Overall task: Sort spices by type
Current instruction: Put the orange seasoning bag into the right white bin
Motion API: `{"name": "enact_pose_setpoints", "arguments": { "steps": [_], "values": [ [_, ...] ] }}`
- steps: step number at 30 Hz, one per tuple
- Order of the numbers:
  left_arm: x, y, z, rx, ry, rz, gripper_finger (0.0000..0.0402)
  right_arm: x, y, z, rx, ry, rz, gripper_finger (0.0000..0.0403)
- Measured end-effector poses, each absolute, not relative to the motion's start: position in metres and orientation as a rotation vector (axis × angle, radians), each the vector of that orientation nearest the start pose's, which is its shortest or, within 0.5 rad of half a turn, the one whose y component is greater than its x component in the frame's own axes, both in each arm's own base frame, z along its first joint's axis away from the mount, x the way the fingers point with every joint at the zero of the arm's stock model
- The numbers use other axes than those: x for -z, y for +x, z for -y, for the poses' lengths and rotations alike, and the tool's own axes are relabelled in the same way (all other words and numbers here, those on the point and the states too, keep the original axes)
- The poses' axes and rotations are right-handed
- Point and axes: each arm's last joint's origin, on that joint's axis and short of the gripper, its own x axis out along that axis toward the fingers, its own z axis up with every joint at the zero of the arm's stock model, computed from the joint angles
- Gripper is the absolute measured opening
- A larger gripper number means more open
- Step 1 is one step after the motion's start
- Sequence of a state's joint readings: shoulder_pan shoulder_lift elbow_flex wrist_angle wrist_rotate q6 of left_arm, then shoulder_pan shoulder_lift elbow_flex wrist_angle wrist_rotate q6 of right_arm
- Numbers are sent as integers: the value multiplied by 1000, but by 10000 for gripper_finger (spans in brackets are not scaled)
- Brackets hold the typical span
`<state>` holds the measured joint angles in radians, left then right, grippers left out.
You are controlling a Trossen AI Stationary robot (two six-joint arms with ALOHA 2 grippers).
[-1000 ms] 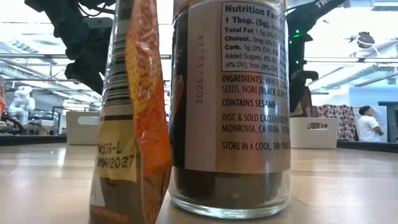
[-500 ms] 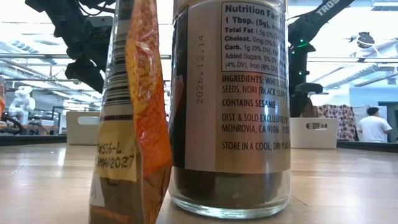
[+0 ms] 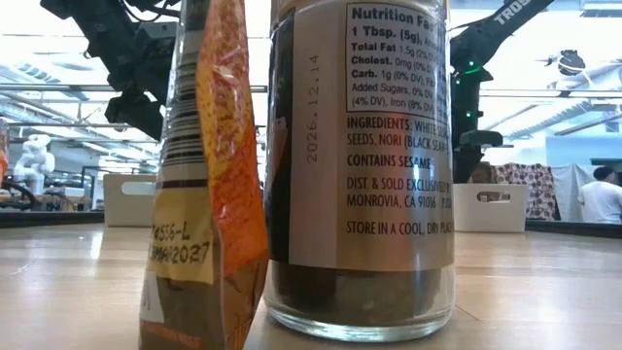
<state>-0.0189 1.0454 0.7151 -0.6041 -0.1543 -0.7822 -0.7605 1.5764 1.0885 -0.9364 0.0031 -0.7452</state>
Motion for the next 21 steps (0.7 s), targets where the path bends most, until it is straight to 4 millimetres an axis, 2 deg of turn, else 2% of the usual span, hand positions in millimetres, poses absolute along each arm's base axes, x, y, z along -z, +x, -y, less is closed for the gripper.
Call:
{"name": "enact_pose_setpoints", "arguments": {
  "steps": [5,10,15,21],
  "values": [
    [-232,196,-1,-480,-642,-829,292,-210,200,194,131,-98,-1527,70],
    [-232,196,-1,-480,-641,-830,292,-223,202,196,163,-92,-1546,99],
    [-232,196,-1,-483,-638,-828,292,-246,207,199,179,-103,-1523,128],
    [-232,196,-1,-481,-635,-830,292,-283,213,202,237,-94,-1474,152]
  ]
}}
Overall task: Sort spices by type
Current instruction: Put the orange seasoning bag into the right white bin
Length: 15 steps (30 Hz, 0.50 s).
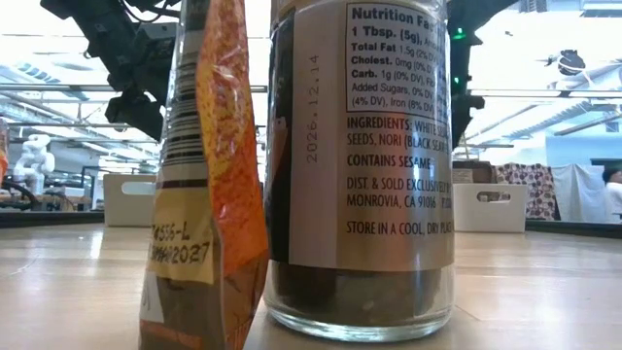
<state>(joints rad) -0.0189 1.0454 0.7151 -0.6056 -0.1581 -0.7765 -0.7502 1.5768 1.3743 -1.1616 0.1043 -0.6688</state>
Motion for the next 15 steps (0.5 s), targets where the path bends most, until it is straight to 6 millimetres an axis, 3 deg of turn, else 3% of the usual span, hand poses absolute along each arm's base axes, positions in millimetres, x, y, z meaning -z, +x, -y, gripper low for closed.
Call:
{"name": "enact_pose_setpoints", "arguments": {
  "steps": [9,15],
  "values": [
    [-232,196,-1,-463,-588,-838,292,-340,226,190,282,-47,-1326,160],
    [-232,196,-1,-449,-559,-841,292,-356,249,162,174,42,-1183,160]
  ]
}}
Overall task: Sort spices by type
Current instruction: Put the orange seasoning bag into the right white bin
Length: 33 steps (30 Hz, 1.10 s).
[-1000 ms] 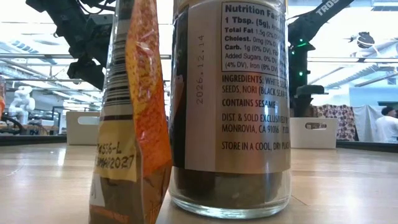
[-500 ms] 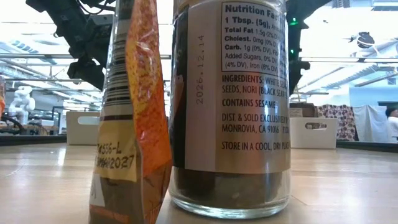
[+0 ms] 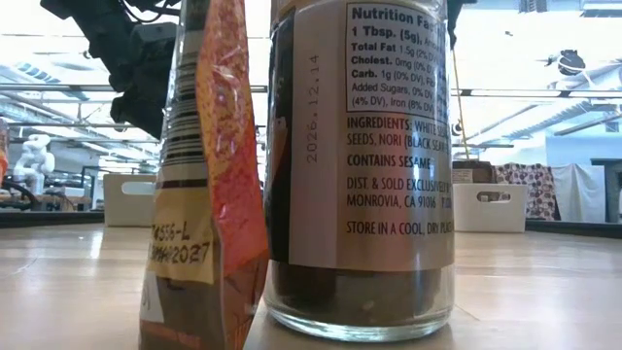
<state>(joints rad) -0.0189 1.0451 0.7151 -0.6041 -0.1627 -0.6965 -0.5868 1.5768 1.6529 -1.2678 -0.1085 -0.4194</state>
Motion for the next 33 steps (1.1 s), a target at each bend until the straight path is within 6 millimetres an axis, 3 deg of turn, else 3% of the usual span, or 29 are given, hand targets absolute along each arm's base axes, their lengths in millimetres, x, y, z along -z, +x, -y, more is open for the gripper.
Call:
{"name": "enact_pose_setpoints", "arguments": {
  "steps": [4,8,11,15,20,24,28,33],
  "values": [
    [-232,196,-1,-430,-557,-849,292,-357,265,135,75,60,-1157,160],
    [-237,197,4,-302,-617,-890,292,-358,279,108,16,36,-1133,160],
    [-248,200,7,-246,-701,-890,292,-359,289,90,-21,11,-1096,160],
    [-272,195,9,-306,-772,-934,292,-363,301,74,-54,-32,-1022,160],
    [-308,177,15,-432,-838,-1042,292,-367,309,65,-81,-86,-949,160],
    [-325,154,22,-600,-948,-1166,292,-368,311,65,-99,-134,-923,160],
    [-324,134,32,-766,-1062,-1352,292,-368,312,66,-116,-178,-915,160],
    [-315,132,43,-801,-1116,-1395,292,-368,312,66,-142,-232,-912,160]
  ]
}}
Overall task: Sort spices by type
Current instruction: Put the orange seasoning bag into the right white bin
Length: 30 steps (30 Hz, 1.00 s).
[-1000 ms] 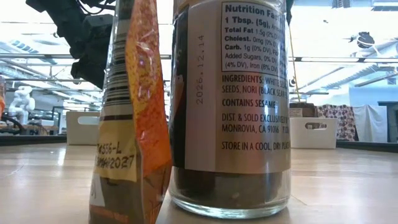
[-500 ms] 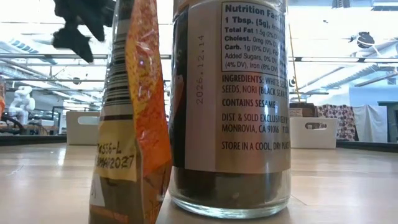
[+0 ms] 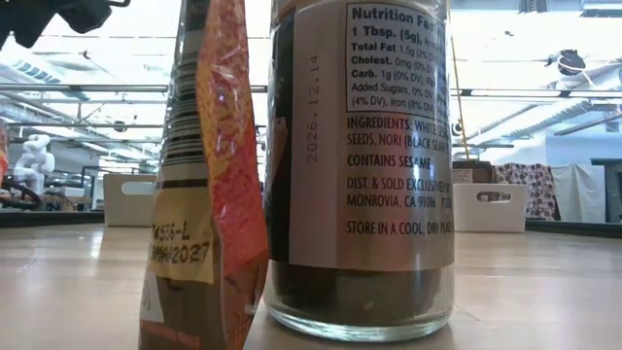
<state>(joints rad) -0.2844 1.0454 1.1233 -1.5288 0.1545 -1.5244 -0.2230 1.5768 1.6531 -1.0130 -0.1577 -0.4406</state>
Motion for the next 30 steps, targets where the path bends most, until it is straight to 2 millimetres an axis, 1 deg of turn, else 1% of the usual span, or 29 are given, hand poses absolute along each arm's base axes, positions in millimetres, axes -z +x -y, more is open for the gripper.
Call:
{"name": "enact_pose_setpoints", "arguments": {
  "steps": [2,6,13,18,21,26,28,30],
  "values": [
    [-308,132,45,-848,-1122,-1409,292,-368,312,66,-150,-248,-911,160],
    [-286,132,47,-920,-1107,-1448,292,-368,311,66,-163,-271,-912,160],
    [-244,143,51,-865,-1166,-1404,292,-367,309,65,-175,-275,-935,160],
    [-220,138,51,-924,-1200,-1451,292,-366,308,65,-179,-270,-952,160],
    [-214,138,51,-922,-1209,-1445,292,-365,307,65,-182,-267,-961,160],
    [-214,142,51,-896,-1218,-1408,289,-365,307,65,-177,-259,-962,160],
    [-214,142,51,-894,-1214,-1409,278,-365,307,65,-174,-252,-963,160],
    [-214,142,51,-889,-1210,-1412,258,-365,307,65,-166,-239,-963,160]
  ]
}}
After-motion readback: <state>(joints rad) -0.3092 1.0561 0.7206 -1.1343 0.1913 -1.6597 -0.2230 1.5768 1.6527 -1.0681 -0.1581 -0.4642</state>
